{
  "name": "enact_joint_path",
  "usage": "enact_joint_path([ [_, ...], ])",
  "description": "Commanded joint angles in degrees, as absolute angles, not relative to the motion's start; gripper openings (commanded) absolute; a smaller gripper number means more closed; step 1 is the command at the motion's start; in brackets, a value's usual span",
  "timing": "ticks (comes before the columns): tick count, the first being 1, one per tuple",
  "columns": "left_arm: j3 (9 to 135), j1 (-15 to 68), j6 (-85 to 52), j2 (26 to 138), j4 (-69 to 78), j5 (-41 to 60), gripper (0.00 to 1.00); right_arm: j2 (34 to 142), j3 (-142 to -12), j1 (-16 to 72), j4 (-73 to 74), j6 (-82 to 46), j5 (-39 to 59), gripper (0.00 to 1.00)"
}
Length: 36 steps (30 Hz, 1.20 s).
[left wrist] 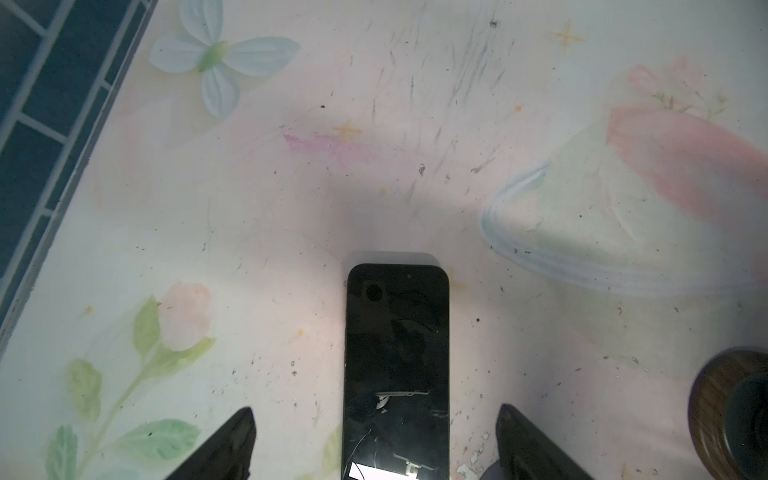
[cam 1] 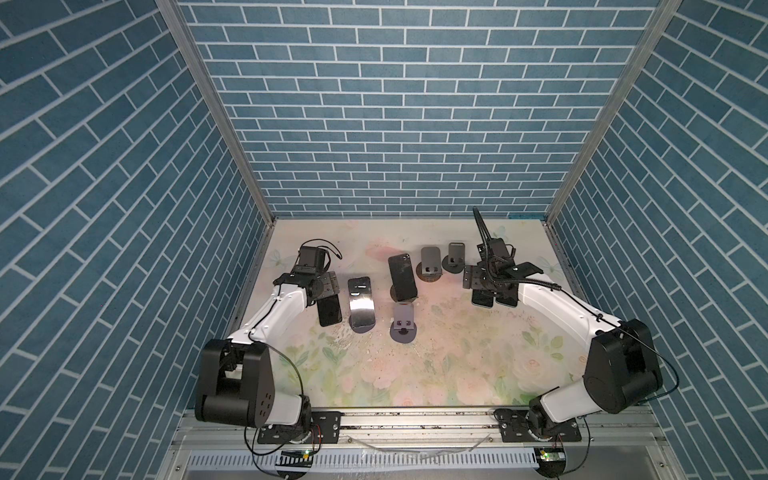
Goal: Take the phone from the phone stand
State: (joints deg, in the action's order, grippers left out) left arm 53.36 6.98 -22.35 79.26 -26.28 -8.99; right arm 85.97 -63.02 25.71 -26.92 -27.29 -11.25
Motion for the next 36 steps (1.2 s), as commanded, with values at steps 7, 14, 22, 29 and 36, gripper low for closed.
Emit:
enact_joint_path([
  [7,44.65,6.59,-26.04,65.61,-20.35,-3.93,0.92,87.15,-63.18,27.43,-25.38,-31.00,-5.95,0.93],
  [14,38.29,6.68,-28.33,56.92,-16.88,3.91,0.91,89.98,-67.65,33.49,-27.05,-29.99,-6.68,0.93],
  [22,35.95,6.68,-27.84,50.21,-16.52,9.10,0.94,92.54,-73.04,40.23,-29.82,-30.44,-8.78,0.93],
  [29,35.42,6.68,-27.69,47.96,-17.64,9.79,0.95,94.00,-75.78,45.25,-30.76,-34.39,-10.19,0.94],
  [36,34.98,6.68,-28.17,46.60,-18.45,9.85,0.96,98.04,-80.65,51.40,-33.96,-35.99,-13.42,0.95],
])
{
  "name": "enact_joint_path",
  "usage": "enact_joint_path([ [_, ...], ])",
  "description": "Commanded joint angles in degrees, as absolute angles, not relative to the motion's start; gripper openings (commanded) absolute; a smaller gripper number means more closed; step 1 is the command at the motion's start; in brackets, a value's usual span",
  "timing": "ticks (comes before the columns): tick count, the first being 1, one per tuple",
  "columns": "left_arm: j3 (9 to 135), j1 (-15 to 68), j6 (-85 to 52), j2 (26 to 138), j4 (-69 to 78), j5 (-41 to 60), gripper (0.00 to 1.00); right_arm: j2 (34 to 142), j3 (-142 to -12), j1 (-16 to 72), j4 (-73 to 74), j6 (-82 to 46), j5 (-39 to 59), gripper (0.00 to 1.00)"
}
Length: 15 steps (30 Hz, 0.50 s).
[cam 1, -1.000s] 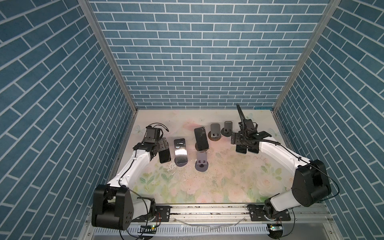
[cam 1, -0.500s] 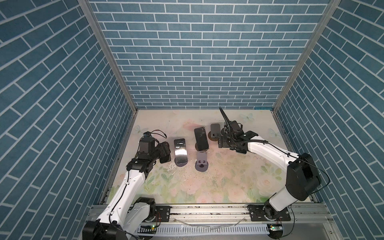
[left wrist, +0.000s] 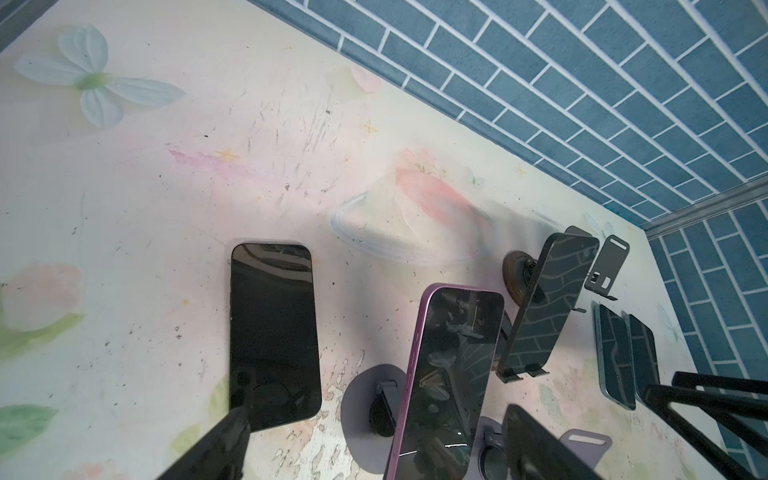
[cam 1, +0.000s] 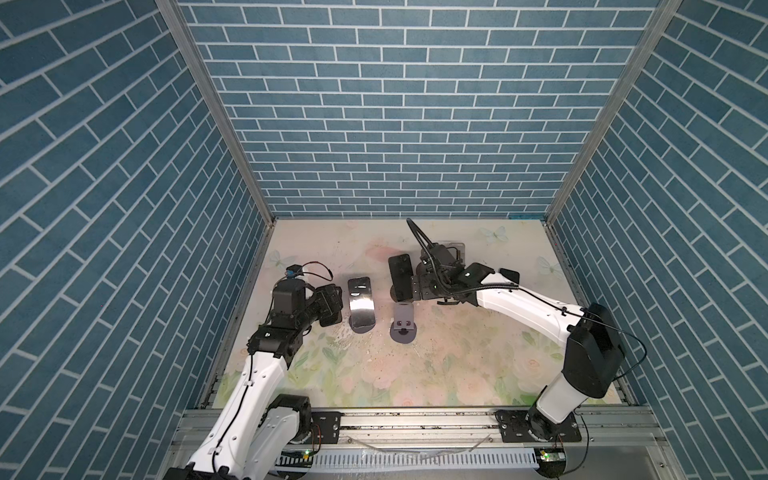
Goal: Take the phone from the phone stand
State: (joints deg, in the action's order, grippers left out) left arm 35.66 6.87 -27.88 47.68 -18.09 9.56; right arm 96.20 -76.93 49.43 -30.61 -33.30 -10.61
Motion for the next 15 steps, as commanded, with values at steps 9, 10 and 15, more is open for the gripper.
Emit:
enact_joint_path([
  [9,34.63,6.68,-28.42,45.55,-19.10,9.99,0.96,104.19,-86.87,57.21,-38.99,-38.36,-17.45,0.95],
  [10,34.55,6.68,-28.44,45.41,-19.07,9.94,0.96,104.63,-87.19,57.62,-39.08,-38.57,-17.57,0.95],
  [15,34.19,6.68,-28.48,44.76,-19.16,9.82,0.96,106.57,-88.45,59.06,-40.28,-39.95,-17.84,0.95],
])
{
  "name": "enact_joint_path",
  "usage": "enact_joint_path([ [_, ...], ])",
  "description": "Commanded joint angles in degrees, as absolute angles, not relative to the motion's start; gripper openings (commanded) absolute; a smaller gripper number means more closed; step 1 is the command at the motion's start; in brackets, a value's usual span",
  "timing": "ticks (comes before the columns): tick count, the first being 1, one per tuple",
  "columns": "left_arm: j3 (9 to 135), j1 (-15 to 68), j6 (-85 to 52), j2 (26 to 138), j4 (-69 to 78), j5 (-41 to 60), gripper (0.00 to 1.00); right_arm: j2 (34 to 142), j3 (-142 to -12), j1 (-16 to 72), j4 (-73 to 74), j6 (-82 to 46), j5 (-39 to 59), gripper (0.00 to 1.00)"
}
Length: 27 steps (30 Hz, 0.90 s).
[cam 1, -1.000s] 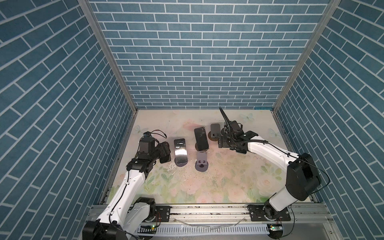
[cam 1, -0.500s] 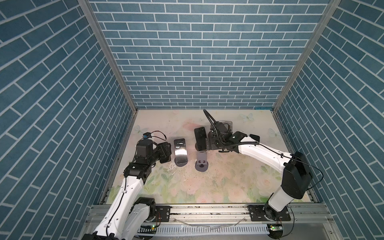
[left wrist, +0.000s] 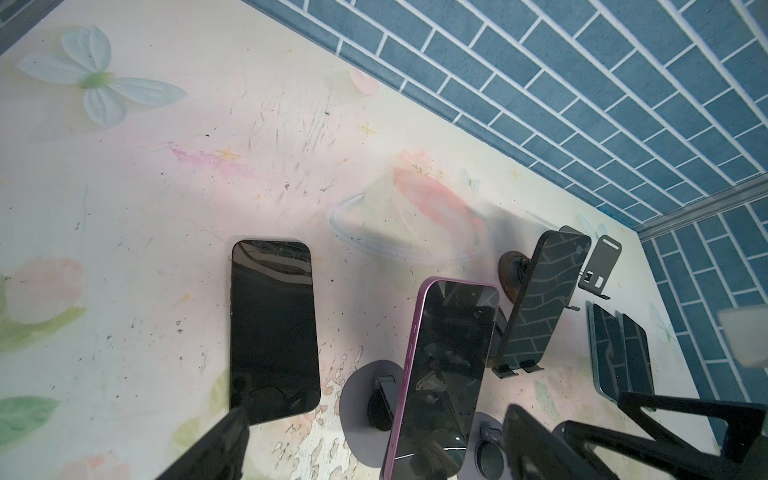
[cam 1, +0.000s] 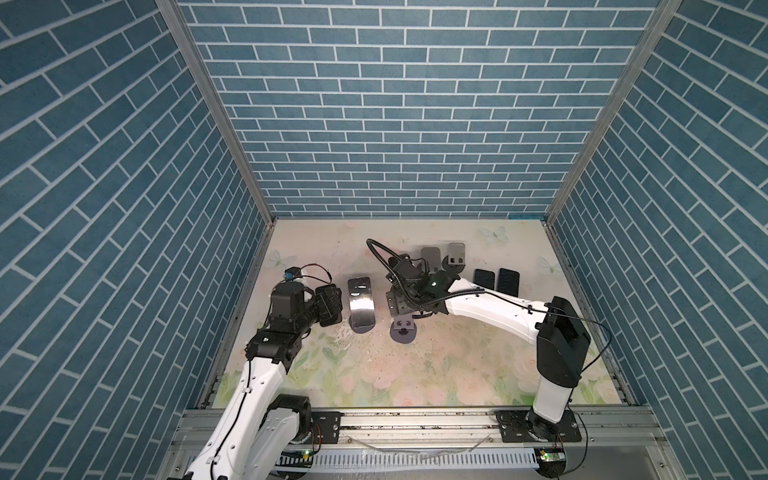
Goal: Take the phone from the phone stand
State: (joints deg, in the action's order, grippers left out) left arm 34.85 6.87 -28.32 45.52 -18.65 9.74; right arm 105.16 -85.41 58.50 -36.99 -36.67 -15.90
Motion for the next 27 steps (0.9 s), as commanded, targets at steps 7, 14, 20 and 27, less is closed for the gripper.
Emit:
enact_joint_path([
  [7,34.01,6.68,-28.43,44.87,-18.98,10.19,0.96,109.53,-90.61,60.07,-42.75,-42.86,-18.65,0.95],
  [14,33.75,6.68,-28.21,45.08,-18.76,10.23,0.96,112.44,-92.73,60.55,-45.91,-43.84,-19.00,0.93],
  [20,33.92,6.68,-28.13,45.72,-18.46,10.36,0.96,112.97,-92.46,60.77,-46.86,-43.95,-18.45,0.88],
  [27,33.93,6.68,-28.12,45.98,-18.46,10.33,0.96,113.37,-91.40,61.00,-46.49,-43.77,-16.74,0.79],
])
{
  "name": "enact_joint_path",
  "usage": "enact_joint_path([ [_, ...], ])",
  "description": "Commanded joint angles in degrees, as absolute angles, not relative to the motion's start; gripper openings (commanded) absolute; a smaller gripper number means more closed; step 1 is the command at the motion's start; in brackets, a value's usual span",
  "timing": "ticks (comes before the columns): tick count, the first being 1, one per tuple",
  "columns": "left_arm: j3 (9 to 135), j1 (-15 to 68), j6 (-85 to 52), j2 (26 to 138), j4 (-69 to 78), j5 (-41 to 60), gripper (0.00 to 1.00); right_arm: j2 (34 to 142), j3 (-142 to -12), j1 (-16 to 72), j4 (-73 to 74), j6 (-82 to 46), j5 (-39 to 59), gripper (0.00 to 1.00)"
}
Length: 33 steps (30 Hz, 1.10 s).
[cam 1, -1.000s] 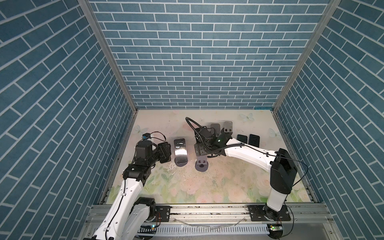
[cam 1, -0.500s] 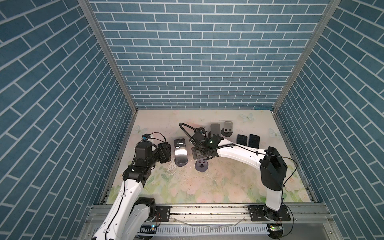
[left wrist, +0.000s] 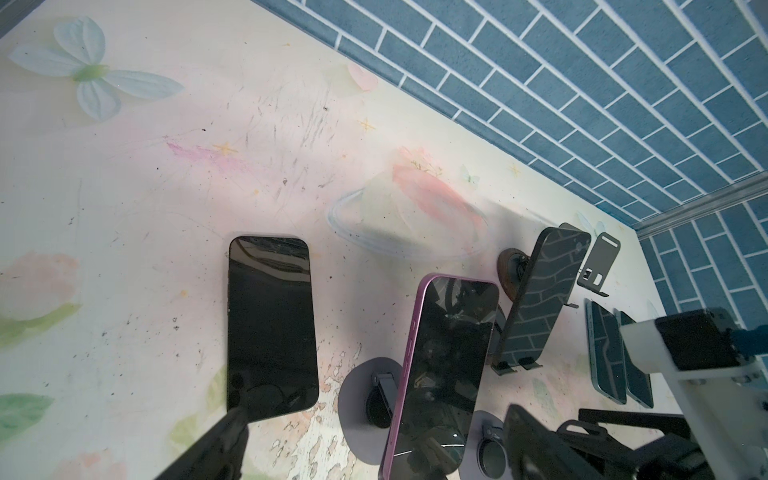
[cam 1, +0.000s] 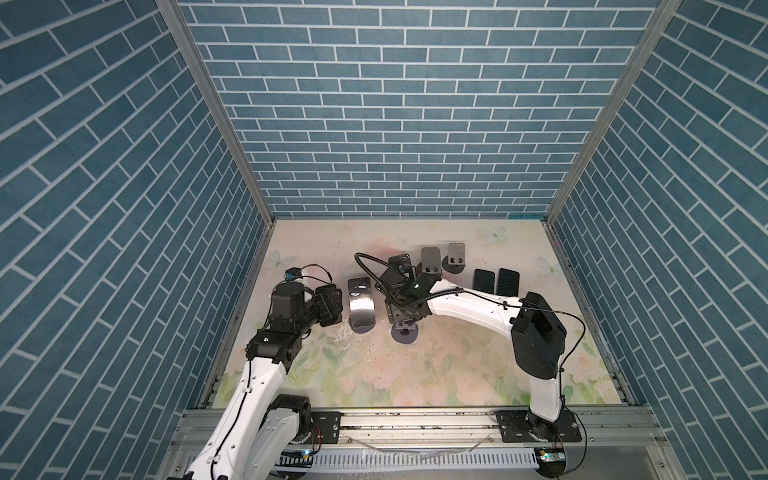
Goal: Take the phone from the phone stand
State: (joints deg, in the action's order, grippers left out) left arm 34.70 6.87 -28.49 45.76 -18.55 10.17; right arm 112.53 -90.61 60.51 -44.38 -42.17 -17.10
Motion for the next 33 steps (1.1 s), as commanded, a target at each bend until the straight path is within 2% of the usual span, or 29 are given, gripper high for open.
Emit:
enact_joint_path([
  [1,33.93,6.68,-28.11,45.99,-18.46,10.37,0.96,113.37,-91.25,60.98,-46.36,-43.69,-16.54,0.78],
  [16,34.44,6.68,-28.04,46.38,-18.64,10.69,0.96,112.03,-90.37,60.75,-46.05,-39.96,-17.66,0.56],
  [30,34.89,6.68,-28.30,46.93,-17.86,12.02,0.97,103.10,-81.49,55.02,-41.10,-39.14,-12.82,0.51],
  [33,34.98,6.68,-28.45,46.89,-17.67,12.41,1.00,101.22,-78.66,53.35,-39.81,-39.03,-11.97,0.51],
])
